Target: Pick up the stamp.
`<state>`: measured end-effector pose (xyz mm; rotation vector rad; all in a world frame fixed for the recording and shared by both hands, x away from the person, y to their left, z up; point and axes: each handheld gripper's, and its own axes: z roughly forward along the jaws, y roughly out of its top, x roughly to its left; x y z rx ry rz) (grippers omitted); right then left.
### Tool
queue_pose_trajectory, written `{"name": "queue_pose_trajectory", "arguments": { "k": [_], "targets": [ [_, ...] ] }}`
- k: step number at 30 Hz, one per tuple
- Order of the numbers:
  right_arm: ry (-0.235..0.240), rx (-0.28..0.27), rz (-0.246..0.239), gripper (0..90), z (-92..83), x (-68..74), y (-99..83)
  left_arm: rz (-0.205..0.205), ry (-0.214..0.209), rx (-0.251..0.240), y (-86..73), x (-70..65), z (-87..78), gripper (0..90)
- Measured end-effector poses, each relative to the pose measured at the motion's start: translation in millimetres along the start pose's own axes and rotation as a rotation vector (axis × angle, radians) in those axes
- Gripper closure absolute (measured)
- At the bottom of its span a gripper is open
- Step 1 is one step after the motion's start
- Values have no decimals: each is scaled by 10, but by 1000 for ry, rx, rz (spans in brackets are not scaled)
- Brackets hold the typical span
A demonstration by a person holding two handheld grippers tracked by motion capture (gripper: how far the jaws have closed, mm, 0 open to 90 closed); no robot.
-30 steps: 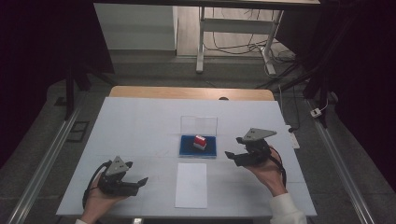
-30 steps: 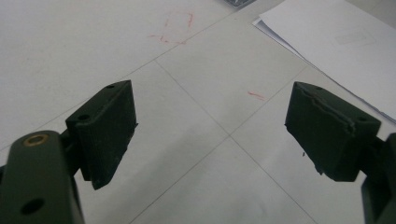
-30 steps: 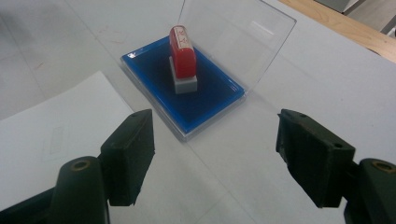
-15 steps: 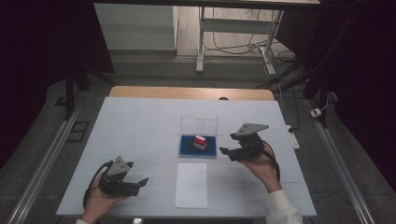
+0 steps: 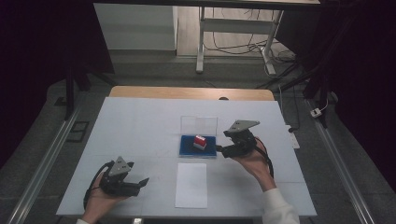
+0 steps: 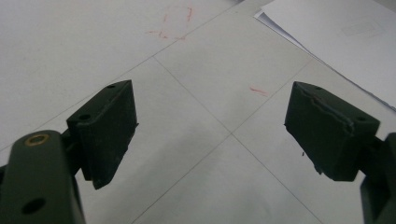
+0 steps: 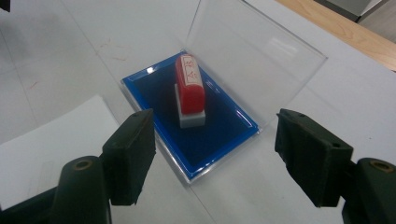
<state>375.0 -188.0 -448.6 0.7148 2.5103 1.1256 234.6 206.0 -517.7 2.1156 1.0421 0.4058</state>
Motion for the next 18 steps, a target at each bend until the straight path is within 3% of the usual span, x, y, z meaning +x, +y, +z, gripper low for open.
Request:
{"name": "queue_pose_trajectory", "arguments": {
  "k": [13,18],
  "targets": [
    [20,13,-20,296,204,50,78,0,3,8,-8,-4,18,174],
    [35,43,-39,299,328,92,68,3,1,10,-8,2,22,174]
  ]
}}
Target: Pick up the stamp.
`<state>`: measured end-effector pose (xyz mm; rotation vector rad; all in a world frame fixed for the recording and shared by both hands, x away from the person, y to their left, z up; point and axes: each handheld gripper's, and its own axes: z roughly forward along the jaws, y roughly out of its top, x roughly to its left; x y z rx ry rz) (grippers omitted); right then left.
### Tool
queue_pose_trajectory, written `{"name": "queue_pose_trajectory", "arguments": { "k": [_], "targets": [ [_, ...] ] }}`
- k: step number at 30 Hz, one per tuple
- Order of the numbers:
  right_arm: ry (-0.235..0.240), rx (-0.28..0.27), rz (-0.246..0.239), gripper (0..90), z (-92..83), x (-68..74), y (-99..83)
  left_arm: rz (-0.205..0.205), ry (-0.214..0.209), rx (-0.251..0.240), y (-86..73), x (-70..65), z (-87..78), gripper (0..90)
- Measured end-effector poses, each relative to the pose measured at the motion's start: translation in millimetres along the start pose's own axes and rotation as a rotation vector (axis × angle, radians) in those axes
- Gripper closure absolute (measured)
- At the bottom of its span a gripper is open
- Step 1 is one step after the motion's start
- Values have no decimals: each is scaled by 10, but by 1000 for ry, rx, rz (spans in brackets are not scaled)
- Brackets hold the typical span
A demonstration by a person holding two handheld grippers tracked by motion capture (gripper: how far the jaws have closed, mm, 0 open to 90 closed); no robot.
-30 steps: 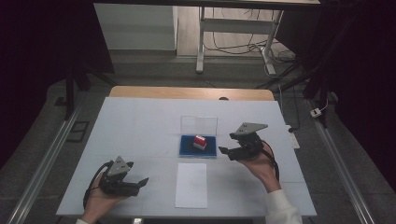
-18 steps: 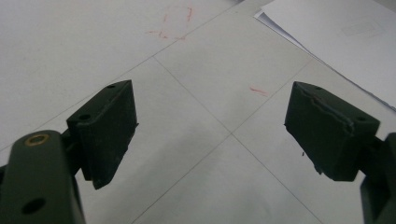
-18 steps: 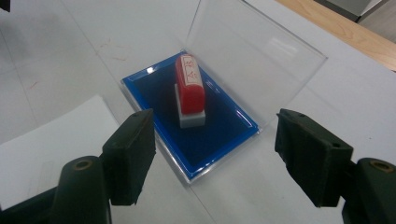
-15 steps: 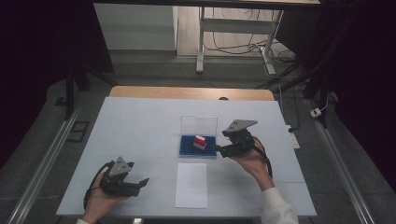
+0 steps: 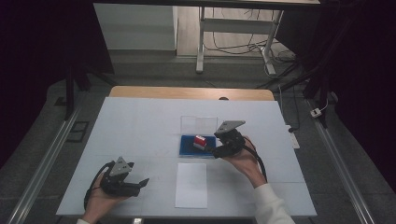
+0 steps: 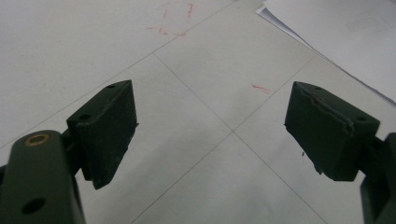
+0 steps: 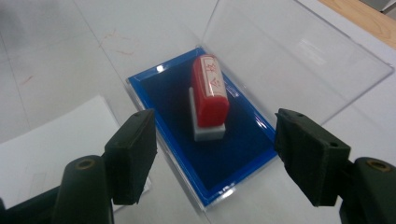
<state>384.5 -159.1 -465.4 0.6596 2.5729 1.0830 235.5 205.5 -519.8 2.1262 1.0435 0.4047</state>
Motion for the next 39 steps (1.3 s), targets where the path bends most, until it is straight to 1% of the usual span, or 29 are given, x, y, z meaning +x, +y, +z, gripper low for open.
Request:
{"name": "queue_pose_trajectory", "arguments": {
  "k": [4,7,9,10,11,13,14,18,23,26,31,34,35,36,39],
  "targets": [
    [3,-3,5,310,59,-5,20,0,-2,-2,-2,2,-4,174],
    [5,-5,20,323,122,-18,41,-1,-4,-1,-3,3,-3,175],
    [4,-7,18,327,138,-20,48,-1,-6,1,-4,3,1,175],
    [-3,0,16,330,148,-17,61,0,-6,3,-5,2,4,175],
    [7,-4,18,333,165,-17,70,1,-8,5,-6,2,6,175],
    [1,10,11,338,195,-17,95,1,-9,7,-7,1,10,175],
    [10,6,15,342,214,-14,106,1,-10,7,-7,2,10,175],
    [7,18,6,366,294,-5,172,-2,-9,7,-10,7,11,175],
    [6,8,10,403,335,-9,194,-2,-11,5,-11,11,8,175],
    [-2,17,12,436,365,-13,197,-3,-12,5,-13,13,7,175],
    [-8,25,14,455,387,-30,207,-6,-11,7,-17,21,11,175],
    [1,28,17,474,410,-40,209,-7,-11,8,-21,26,13,175],
    [-2,33,14,480,417,-41,209,-8,-10,8,-22,27,14,175],
    [6,30,13,484,427,-45,207,-7,-10,9,-24,29,15,175],
    [5,33,6,502,450,-32,206,-6,-6,13,-28,33,16,175]
  ]
}}
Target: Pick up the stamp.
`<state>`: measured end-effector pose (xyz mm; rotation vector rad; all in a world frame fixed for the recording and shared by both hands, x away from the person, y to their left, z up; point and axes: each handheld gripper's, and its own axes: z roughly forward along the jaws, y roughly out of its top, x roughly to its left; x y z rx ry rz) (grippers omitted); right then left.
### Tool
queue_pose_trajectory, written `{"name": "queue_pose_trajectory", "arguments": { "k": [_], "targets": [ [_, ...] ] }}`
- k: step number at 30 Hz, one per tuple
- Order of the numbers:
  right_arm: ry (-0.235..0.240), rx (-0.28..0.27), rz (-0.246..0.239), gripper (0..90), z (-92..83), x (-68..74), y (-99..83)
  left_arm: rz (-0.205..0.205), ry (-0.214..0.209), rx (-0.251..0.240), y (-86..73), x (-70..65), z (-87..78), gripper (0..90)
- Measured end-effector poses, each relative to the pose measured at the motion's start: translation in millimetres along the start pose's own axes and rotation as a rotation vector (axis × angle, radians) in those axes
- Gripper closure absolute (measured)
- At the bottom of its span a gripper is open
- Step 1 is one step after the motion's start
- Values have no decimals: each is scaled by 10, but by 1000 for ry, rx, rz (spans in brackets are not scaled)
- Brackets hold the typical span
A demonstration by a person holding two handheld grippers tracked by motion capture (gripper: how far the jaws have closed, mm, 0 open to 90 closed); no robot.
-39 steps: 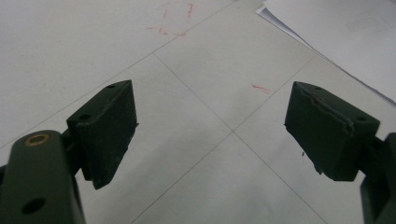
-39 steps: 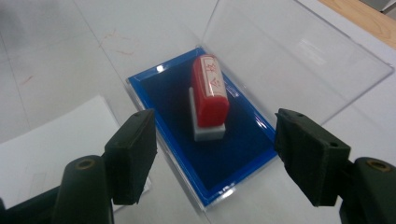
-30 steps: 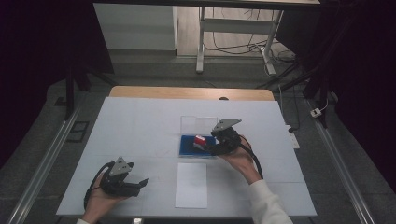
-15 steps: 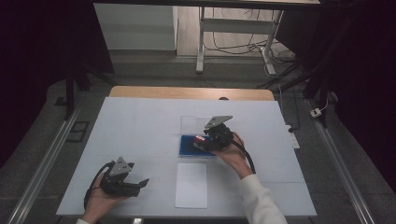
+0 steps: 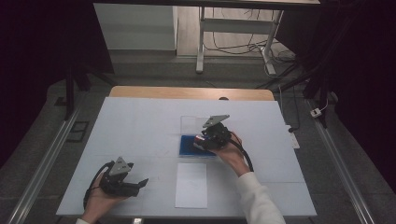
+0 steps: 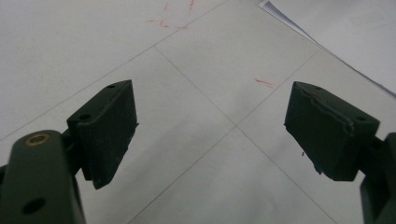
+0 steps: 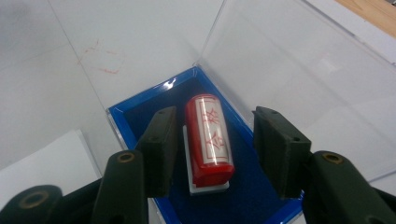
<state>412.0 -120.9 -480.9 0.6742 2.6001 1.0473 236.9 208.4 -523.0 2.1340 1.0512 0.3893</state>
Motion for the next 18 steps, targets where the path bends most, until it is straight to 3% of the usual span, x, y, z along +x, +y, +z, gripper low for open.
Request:
{"name": "queue_pose_trajectory", "arguments": {
  "k": [18],
  "targets": [
    [3,10,-5,656,50,12,-5,-15,14,8,-23,40,0,175]
  ]
}}
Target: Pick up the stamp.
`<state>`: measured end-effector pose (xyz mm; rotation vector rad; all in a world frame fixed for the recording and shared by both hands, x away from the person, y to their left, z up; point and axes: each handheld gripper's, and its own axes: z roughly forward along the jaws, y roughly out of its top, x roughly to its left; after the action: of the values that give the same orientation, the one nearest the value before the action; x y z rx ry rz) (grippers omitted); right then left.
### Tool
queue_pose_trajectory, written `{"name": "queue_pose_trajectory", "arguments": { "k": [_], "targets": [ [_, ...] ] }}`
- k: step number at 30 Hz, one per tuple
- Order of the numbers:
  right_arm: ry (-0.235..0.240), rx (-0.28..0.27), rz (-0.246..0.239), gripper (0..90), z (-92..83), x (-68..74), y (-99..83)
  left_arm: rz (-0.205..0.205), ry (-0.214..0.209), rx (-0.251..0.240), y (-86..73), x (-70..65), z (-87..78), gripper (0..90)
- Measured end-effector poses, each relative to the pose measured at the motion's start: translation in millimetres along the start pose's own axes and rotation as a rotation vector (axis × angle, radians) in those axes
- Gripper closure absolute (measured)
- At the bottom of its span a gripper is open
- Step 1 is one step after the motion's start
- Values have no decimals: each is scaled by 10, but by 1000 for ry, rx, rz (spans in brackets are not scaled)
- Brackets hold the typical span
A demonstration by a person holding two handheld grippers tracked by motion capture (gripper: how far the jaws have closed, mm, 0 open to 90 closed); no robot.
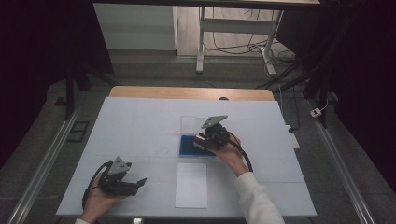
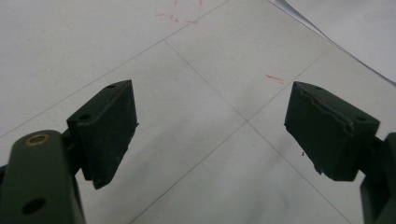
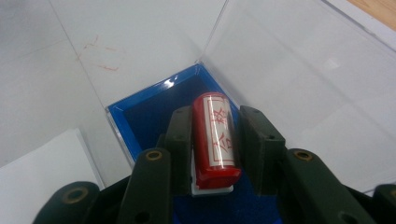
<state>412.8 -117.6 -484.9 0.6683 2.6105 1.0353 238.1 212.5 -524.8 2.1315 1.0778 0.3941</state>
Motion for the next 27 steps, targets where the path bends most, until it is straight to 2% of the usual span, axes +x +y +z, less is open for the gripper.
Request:
{"name": "queue_pose_trajectory", "arguments": {
  "k": [5,11,14,17,20,27],
  "targets": [
    [3,5,0,670,4,6,5,-3,6,1,-4,9,1,174],
    [-4,30,-30,693,-2,39,34,-7,7,-2,-8,17,-4,174],
    [-2,34,-18,697,-4,39,38,-7,8,-3,-7,15,-6,174],
    [-3,30,-15,698,-10,26,35,-10,8,-6,-8,18,-8,174],
    [9,5,14,699,-42,14,36,-10,10,-6,-9,21,-10,174],
    [-6,-14,6,699,-137,27,66,-9,12,-8,-15,23,-20,174]
  ]
}}
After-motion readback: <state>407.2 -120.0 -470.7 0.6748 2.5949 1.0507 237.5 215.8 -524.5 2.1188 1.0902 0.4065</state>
